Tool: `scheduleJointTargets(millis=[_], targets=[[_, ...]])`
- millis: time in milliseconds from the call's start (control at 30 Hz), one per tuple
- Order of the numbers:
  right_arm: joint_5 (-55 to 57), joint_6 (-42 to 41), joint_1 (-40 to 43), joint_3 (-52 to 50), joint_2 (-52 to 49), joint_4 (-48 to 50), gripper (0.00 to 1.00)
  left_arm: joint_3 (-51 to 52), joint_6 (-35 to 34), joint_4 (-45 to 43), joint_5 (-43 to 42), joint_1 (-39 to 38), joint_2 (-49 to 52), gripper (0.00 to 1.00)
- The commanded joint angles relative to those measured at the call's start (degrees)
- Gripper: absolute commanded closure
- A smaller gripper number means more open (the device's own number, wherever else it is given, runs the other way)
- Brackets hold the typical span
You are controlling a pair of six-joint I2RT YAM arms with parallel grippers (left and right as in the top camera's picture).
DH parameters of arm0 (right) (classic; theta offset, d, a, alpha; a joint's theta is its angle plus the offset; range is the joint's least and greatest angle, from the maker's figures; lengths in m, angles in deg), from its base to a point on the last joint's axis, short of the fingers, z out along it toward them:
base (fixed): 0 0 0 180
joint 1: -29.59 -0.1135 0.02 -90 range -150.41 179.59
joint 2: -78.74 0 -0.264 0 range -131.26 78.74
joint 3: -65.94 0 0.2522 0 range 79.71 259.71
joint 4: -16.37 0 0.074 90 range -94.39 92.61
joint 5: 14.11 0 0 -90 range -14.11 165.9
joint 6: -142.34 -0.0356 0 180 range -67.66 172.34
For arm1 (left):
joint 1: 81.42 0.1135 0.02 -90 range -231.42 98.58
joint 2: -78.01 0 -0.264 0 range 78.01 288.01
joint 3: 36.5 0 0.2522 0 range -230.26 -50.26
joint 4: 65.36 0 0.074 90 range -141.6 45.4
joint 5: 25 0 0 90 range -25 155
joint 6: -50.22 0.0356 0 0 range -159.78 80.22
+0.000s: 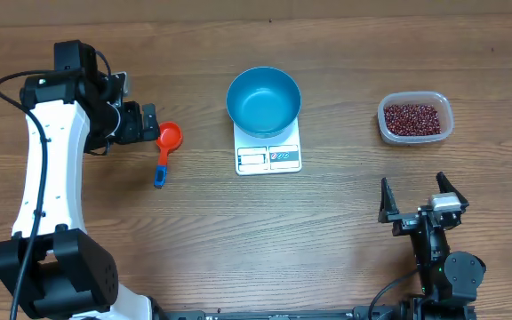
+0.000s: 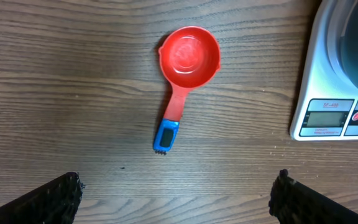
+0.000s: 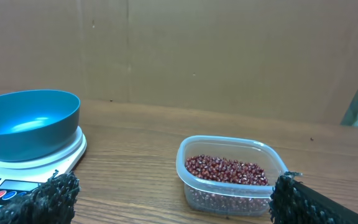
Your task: Scoop item into bowl and weigh 150g on scale
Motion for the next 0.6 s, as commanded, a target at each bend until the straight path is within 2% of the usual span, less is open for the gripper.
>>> scheduleJointTargets(millis=[0,567], targets=[[0.07,0.07,-0.22,-0.59,0.57,0.28,0.00,-1.33,1.31,-0.24,1.07,0.37,0.61,0.00],[0.07,0.07,-0.22,-0.59,0.57,0.28,0.00,-1.25,1.09,-2.82,1.31,0.33,0.61,0.00]])
